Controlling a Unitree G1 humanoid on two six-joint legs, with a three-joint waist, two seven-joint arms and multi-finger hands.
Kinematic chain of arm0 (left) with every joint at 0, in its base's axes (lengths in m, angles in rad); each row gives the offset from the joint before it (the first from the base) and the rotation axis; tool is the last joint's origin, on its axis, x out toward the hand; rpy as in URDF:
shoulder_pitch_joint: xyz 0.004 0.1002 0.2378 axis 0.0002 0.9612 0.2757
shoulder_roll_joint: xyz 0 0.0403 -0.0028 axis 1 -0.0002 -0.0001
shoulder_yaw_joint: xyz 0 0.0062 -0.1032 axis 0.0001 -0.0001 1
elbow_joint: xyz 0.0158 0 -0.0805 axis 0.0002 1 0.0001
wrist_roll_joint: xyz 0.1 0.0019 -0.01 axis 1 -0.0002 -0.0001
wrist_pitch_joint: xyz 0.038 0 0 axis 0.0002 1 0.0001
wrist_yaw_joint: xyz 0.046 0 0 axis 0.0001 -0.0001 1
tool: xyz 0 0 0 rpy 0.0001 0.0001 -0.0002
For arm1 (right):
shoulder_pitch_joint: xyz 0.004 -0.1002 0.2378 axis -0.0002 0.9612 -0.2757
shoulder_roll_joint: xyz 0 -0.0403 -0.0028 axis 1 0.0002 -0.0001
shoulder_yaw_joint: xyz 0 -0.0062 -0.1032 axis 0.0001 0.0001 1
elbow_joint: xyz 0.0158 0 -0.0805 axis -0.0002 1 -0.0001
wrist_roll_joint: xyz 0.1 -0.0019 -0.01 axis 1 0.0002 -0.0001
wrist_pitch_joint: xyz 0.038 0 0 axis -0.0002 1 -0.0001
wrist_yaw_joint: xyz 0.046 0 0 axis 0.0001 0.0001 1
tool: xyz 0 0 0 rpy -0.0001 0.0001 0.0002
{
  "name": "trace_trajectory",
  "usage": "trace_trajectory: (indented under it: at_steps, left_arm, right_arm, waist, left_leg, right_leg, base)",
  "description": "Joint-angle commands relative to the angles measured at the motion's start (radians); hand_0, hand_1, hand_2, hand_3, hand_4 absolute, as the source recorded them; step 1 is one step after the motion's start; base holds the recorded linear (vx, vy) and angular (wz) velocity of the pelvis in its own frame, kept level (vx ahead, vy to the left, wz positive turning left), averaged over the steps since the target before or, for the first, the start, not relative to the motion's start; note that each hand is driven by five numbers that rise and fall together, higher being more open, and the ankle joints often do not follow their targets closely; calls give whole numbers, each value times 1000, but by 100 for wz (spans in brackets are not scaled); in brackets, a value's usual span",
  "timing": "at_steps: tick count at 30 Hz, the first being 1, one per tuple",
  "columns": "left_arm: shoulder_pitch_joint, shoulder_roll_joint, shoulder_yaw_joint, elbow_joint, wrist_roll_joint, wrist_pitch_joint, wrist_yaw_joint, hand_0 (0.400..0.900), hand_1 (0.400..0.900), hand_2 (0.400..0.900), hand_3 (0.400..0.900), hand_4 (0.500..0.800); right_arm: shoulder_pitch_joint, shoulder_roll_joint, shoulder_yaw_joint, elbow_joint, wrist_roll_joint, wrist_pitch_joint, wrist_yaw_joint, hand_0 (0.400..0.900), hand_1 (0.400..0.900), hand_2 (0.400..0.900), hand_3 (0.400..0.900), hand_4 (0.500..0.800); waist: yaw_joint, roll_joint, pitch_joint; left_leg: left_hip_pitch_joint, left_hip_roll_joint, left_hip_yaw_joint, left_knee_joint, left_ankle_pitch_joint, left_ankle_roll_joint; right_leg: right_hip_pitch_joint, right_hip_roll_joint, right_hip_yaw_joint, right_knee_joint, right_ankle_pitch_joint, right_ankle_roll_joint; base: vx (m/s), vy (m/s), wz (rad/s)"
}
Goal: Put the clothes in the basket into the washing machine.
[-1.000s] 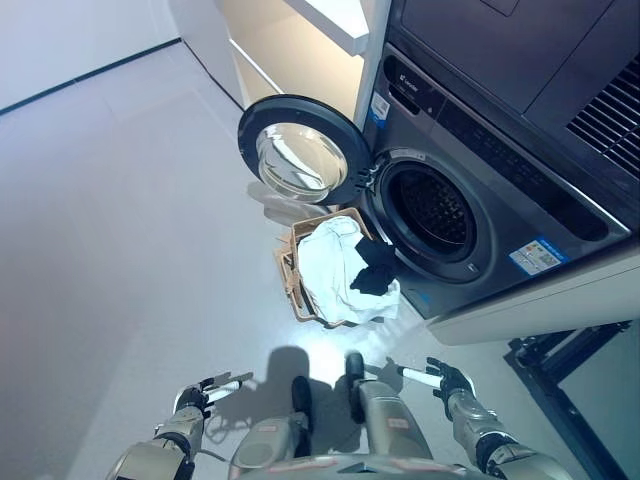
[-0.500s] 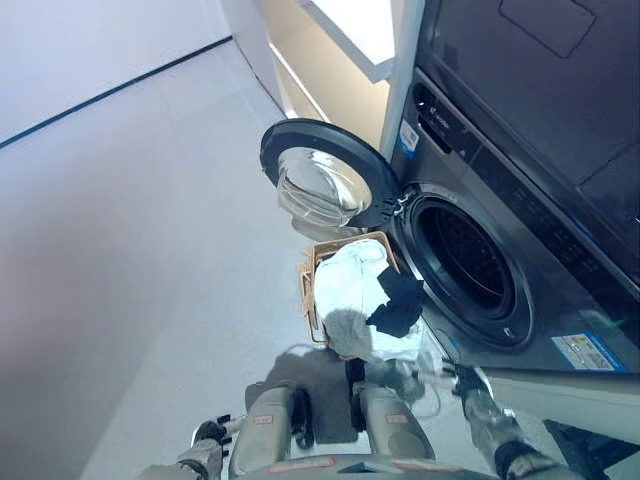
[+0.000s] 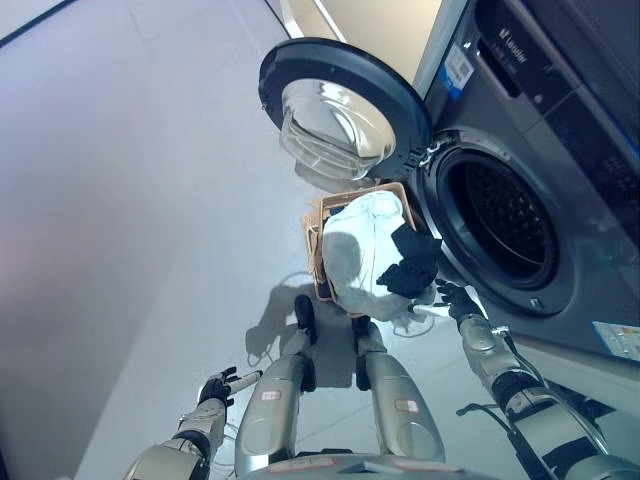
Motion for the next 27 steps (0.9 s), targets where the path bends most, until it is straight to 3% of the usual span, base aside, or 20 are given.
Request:
trace_trajectory:
  at_steps: [1, 9, 14, 20, 27]
  left_arm:
    - [5, 51, -65, -30, -51, -17, 53, 900, 900, 900, 900, 800]
    - [-105, 86, -126, -116, -96, -53, 116, 900, 900, 900, 900, 800]
    - [-143, 98, -141, -147, -122, -53, 111, 900, 900, 900, 900, 800]
    - [-172, 105, -126, -166, -192, -40, 91, 900, 900, 900, 900, 800]
    - [-159, 87, -127, -148, -197, -34, 97, 900, 900, 900, 900, 800]
  right_arm:
    - [-98, -74, 30, -42, -26, -26, -65, 900, 900, 900, 900, 800]
    - [-406, -199, 166, 32, -220, -1, -229, 900, 900, 900, 900, 800]
    - [-533, -218, 222, 93, -223, 6, -229, 900, 900, 900, 900, 800]
    - [-590, -230, 190, 150, -86, -6, -185, 900, 900, 900, 900, 800]
    - [-564, -172, 201, 196, -115, 0, -216, 900, 900, 900, 900, 800]
  waist:
    - [1, -13, -14]
    - [11, -10, 31]
    - [18, 6, 45]
    - [33, 34, 71]
    - [38, 42, 86]
  left_leg:
    - [-110, -36, -2, 150, -18, 55]
    - [-328, -24, 10, 326, -73, 66]
    - [-446, -23, 13, 427, -103, 66]
    - [-629, -19, 15, 606, -150, 69]
    - [-751, -22, 38, 726, -178, 75]
  right_leg:
    - [-155, 24, 54, 157, -60, 84]
    - [-353, 21, 62, 280, -63, 78]
    - [-463, 18, 68, 363, -87, 73]
    - [-649, 4, 66, 547, -139, 54]
    - [-787, 5, 67, 670, -167, 37]
  base:
    - [-50, 50, 9]
    - [-38, 22, 2]
    - [-21, -17, 7]
    - [-35, -53, 19]
    - [-2, -6, 2]
